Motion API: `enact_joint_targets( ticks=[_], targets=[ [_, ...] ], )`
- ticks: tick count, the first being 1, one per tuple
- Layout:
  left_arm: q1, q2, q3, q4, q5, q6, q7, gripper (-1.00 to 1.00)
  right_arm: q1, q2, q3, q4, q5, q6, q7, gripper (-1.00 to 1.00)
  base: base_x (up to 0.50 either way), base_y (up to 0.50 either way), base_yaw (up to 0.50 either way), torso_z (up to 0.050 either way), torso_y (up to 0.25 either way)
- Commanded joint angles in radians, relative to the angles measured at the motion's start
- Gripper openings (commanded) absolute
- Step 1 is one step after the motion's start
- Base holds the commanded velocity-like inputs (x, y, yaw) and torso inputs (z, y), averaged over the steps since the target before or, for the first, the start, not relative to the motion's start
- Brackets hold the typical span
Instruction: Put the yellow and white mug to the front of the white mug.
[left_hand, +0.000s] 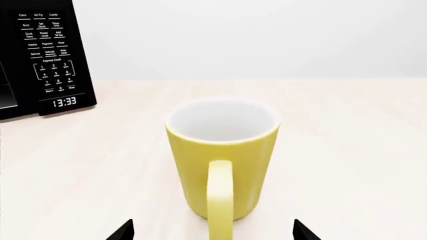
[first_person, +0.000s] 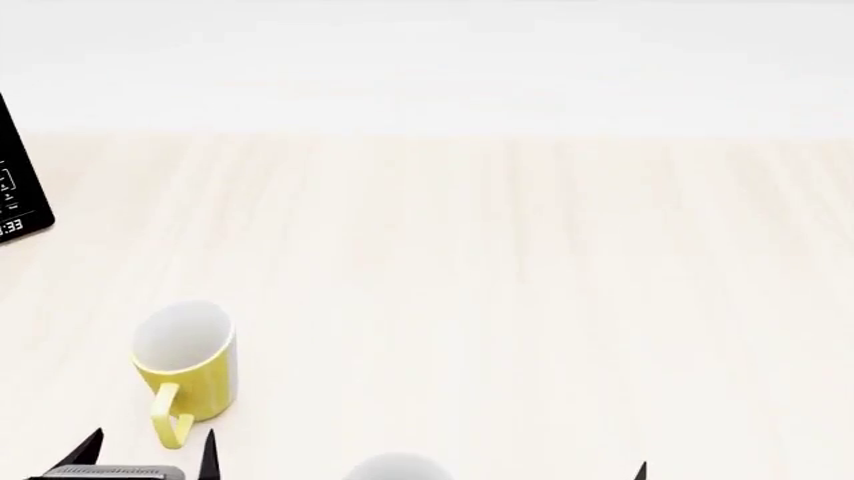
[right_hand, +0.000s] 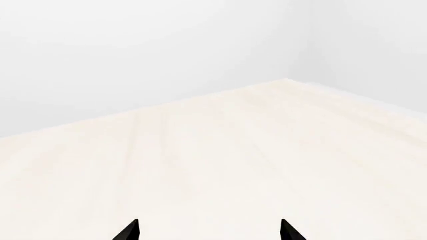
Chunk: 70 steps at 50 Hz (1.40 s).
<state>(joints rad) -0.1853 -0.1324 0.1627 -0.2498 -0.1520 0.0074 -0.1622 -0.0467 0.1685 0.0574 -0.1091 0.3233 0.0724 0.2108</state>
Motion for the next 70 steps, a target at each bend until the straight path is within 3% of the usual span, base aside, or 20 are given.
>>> enact_joint_targets(
  ticks=[1, 8, 9, 31, 32, 34, 49, 59, 70],
  targets=[
    [-0.018, -0.002, 0.018, -0.025, 0.018, 0.0, -0.022, 1.0, -0.002, 0.006, -0.006, 0.0, 0.006, -0.003, 0.007, 1.0, 0.0, 0.0, 0.0, 0.0, 0.0],
    [-0.016, -0.007, 0.022, -0.019, 0.01, 0.001, -0.021, 1.0, -0.001, 0.009, -0.01, 0.001, 0.009, -0.005, 0.01, 1.0, 0.0, 0.0, 0.0, 0.0, 0.0],
    [-0.016, -0.007, 0.022, -0.019, 0.01, 0.003, -0.024, -1.0, -0.001, 0.009, -0.01, 0.002, 0.009, -0.005, 0.011, 1.0, 0.0, 0.0, 0.0, 0.0, 0.0],
    [-0.012, -0.014, 0.03, -0.027, -0.046, 0.053, 0.016, -1.0, 0.007, 0.017, -0.029, 0.017, 0.011, -0.008, 0.021, 1.0, 0.0, 0.0, 0.0, 0.0, 0.0],
    [-0.005, -0.069, 0.04, 0.082, -0.093, 0.119, 0.126, -1.0, 0.002, 0.018, -0.023, 0.009, 0.016, -0.009, 0.024, 1.0, 0.0, 0.0, 0.0, 0.0, 0.0],
    [-0.061, -0.128, 0.049, 0.131, -0.251, 0.109, 0.329, -1.0, 0.002, 0.019, -0.023, 0.006, 0.018, -0.008, 0.026, 1.0, 0.0, 0.0, 0.0, 0.0, 0.008],
    [-0.114, -0.162, 0.081, 0.125, -0.283, 0.091, 0.418, -1.0, 0.001, 0.025, -0.029, 0.008, 0.025, -0.012, 0.032, 1.0, 0.0, 0.0, 0.0, 0.0, 0.0],
    [-0.264, -0.182, 0.105, -0.005, -0.268, 0.035, 0.472, -1.0, 0.002, 0.03, -0.033, 0.01, 0.03, -0.015, 0.035, 1.0, 0.0, 0.0, 0.0, 0.0, 0.0],
    [-0.469, -0.214, 0.112, -0.177, -0.356, -0.048, 0.661, -1.0, 0.002, 0.034, -0.036, 0.012, 0.038, -0.017, 0.038, 1.0, 0.0, 0.0, 0.0, 0.0, 0.0]
  ],
)
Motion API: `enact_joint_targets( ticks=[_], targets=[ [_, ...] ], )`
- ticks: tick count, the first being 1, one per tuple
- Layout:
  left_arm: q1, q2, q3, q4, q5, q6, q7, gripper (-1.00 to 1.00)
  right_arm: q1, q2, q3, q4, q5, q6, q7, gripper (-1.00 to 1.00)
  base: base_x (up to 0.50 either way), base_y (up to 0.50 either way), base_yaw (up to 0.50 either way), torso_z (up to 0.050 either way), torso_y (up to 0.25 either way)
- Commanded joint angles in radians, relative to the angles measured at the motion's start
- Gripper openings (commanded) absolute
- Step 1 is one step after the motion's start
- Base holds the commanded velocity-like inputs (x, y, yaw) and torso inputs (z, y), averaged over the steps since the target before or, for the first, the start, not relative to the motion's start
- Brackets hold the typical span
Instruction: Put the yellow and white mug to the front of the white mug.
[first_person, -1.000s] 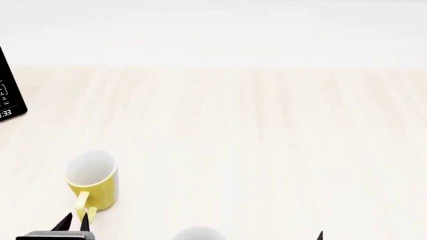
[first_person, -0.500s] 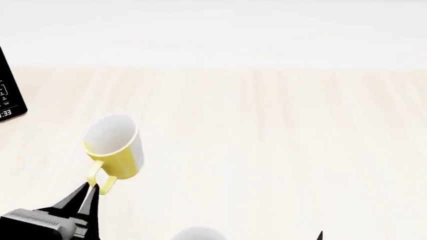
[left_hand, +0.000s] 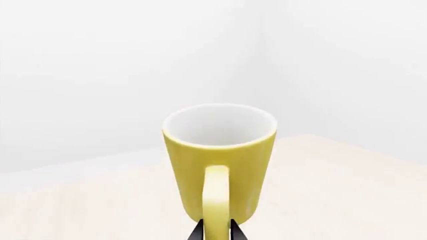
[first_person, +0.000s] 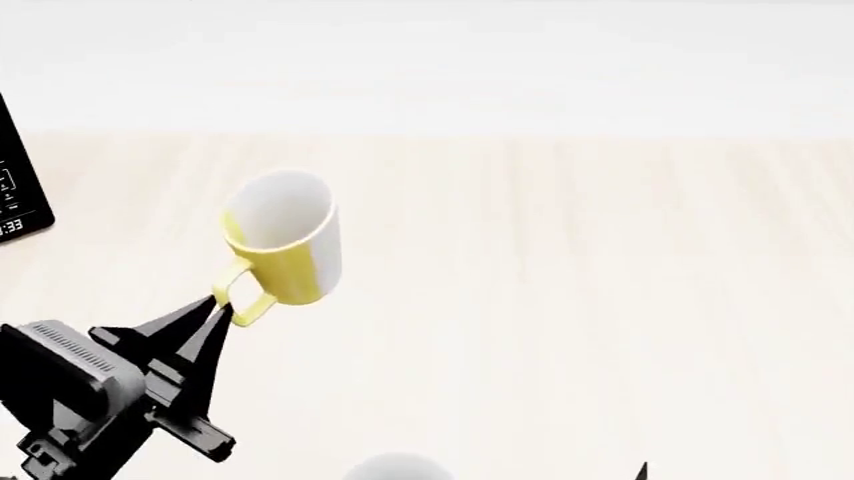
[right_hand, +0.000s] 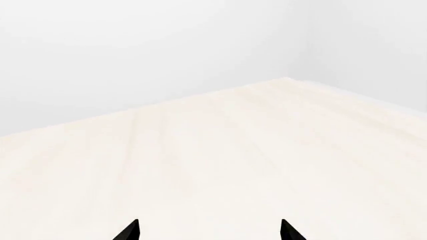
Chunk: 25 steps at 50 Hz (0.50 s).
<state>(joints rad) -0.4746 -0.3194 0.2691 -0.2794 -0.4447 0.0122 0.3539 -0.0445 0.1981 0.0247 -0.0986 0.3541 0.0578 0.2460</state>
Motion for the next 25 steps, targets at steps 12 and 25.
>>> enact_joint_targets(
  ticks=[12, 25],
  targets=[
    [-0.291, -0.038, 0.063, -0.328, -0.072, -0.043, 0.376, -1.0, 0.003, 0.009, -0.01, 0.007, 0.009, -0.003, 0.008, 1.0, 0.0, 0.0, 0.0, 0.0, 0.001],
    [-0.391, -0.03, 0.069, -0.446, -0.205, -0.131, 0.678, -1.0, 0.005, 0.011, -0.016, 0.011, 0.006, -0.007, 0.02, 1.0, 0.0, 0.0, 0.0, 0.0, 0.0]
  ],
)
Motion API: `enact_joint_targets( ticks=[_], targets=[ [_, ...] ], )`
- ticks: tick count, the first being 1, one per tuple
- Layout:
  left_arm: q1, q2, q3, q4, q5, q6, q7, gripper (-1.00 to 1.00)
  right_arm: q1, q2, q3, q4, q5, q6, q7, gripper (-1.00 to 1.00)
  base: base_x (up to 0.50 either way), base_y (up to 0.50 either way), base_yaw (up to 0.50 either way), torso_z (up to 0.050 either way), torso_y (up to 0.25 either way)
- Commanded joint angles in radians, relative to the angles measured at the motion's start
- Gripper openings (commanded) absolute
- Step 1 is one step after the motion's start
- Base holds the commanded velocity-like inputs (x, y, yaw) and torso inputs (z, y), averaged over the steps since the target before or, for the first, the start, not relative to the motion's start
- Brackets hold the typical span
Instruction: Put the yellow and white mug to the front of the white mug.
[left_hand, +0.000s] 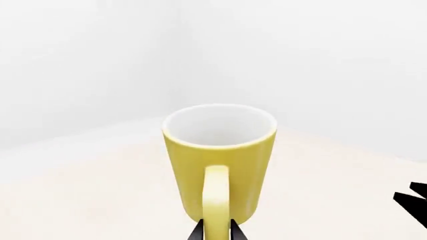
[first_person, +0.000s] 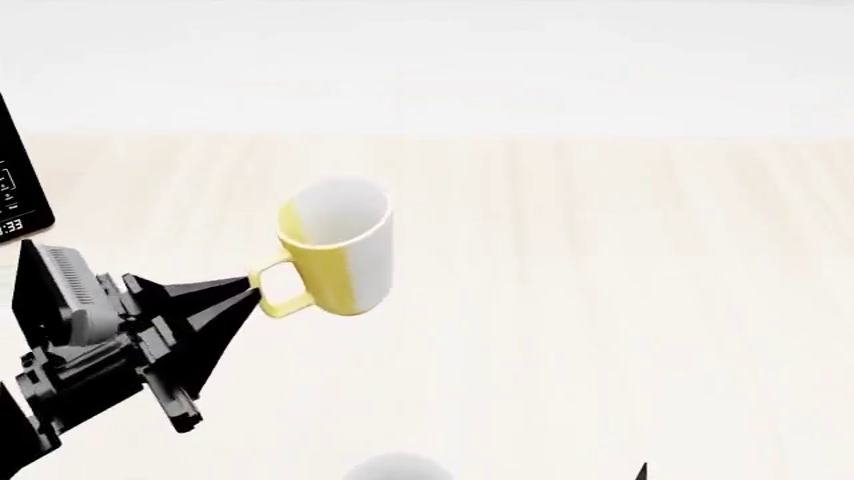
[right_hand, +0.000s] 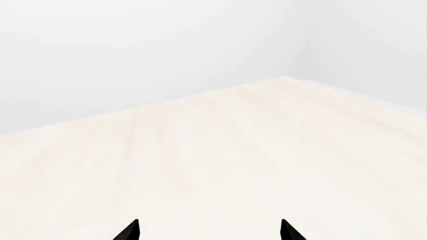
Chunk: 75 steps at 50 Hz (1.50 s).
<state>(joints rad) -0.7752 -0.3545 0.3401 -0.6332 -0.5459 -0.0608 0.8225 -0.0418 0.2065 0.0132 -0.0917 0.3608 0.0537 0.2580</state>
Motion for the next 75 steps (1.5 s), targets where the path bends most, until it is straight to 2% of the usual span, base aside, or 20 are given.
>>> enact_joint_targets(
  ticks=[1, 12, 26, 48, 75],
  targets=[
    [-0.085, 0.003, 0.003, -0.079, -0.103, -0.053, 0.22, -1.0, 0.005, 0.002, -0.006, 0.009, -0.001, -0.003, 0.007, 1.0, 0.0, 0.0, 0.0, 0.0, 0.0],
    [-0.077, 0.025, 0.016, -0.037, -0.118, -0.077, 0.223, -1.0, -0.003, 0.008, -0.01, -0.002, 0.004, -0.006, 0.011, 1.0, 0.0, 0.0, 0.0, 0.0, 0.0],
    [-0.087, 0.097, 0.067, -0.18, -0.043, 0.018, 0.242, -1.0, -0.012, 0.016, -0.009, -0.016, 0.016, -0.01, 0.015, 1.0, 0.0, 0.0, 0.0, 0.0, 0.001],
    [-0.051, 0.1, 0.126, -0.231, 0.049, 0.116, 0.223, -1.0, -0.01, 0.021, -0.023, -0.014, 0.018, -0.013, 0.023, 1.0, 0.0, 0.0, 0.0, 0.0, 0.0],
    [-0.095, 0.184, 0.145, -0.563, 0.103, 0.336, 0.295, -1.0, -0.005, 0.027, -0.039, -0.006, 0.02, -0.017, 0.032, 1.0, 0.0, 0.0, 0.0, 0.0, 0.0]
  ],
)
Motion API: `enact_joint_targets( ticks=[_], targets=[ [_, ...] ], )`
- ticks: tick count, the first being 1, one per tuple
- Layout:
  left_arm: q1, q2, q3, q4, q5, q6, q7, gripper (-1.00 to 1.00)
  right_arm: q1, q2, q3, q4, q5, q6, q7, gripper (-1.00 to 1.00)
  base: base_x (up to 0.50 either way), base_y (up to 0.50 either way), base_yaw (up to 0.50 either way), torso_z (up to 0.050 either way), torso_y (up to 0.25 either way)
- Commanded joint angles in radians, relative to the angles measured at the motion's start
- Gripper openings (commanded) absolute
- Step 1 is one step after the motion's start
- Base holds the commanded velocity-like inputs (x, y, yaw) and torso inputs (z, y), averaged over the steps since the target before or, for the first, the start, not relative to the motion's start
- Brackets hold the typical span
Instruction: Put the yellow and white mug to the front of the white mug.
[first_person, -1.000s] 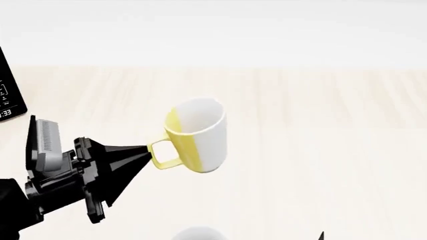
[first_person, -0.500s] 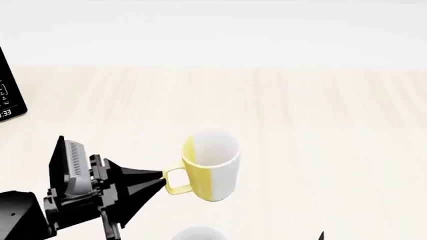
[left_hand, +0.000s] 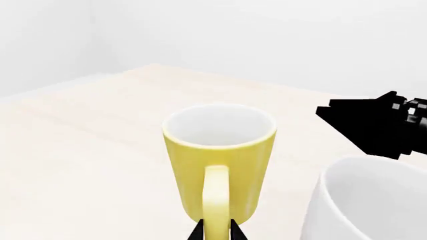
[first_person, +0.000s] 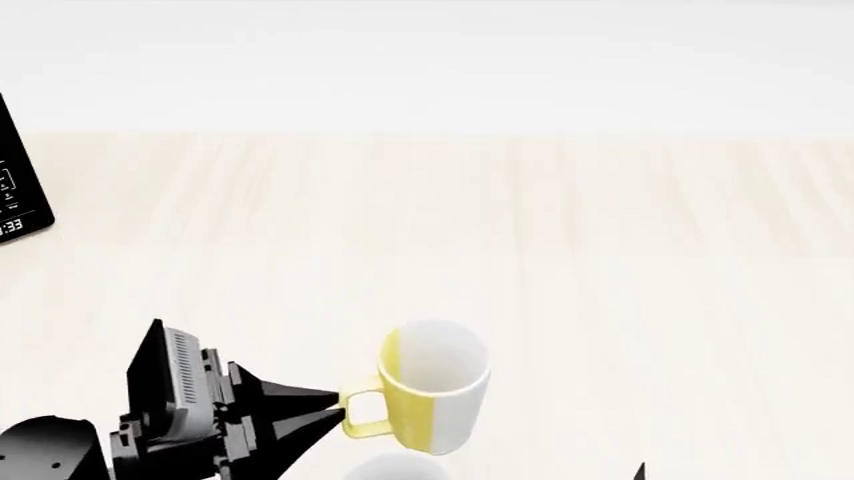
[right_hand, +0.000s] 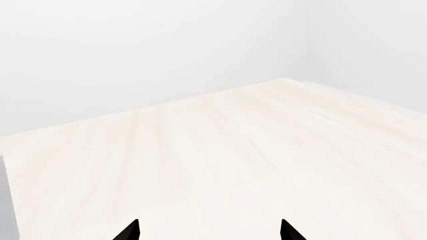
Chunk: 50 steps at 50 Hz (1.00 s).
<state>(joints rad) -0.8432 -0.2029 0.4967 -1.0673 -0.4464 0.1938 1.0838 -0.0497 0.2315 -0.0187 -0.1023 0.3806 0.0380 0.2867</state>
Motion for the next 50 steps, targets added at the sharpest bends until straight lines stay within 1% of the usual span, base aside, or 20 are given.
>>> enact_joint_targets(
  ticks=[1, 8, 15, 50],
  targets=[
    [-0.032, 0.036, -0.012, -0.145, 0.005, 0.093, 0.035, -1.0, 0.003, 0.003, -0.008, 0.004, 0.001, 0.0, 0.004, 1.0, 0.0, 0.0, 0.0, 0.0, 0.0],
    [-0.052, 0.054, -0.021, -0.235, 0.011, 0.14, 0.053, -1.0, -0.007, 0.0, -0.012, 0.006, -0.001, -0.019, 0.001, 1.0, 0.0, 0.0, 0.0, 0.0, 0.0],
    [-0.039, 0.061, -0.05, -0.239, 0.041, 0.144, 0.058, -1.0, 0.006, 0.005, -0.014, 0.015, 0.006, -0.007, 0.003, 1.0, 0.0, 0.0, 0.0, 0.0, 0.001],
    [-0.013, 0.078, -0.339, -0.241, 0.274, 0.125, 0.085, -1.0, 0.002, 0.017, -0.024, 0.003, 0.015, -0.011, 0.016, 1.0, 0.0, 0.0, 0.0, 0.0, 0.0]
  ],
)
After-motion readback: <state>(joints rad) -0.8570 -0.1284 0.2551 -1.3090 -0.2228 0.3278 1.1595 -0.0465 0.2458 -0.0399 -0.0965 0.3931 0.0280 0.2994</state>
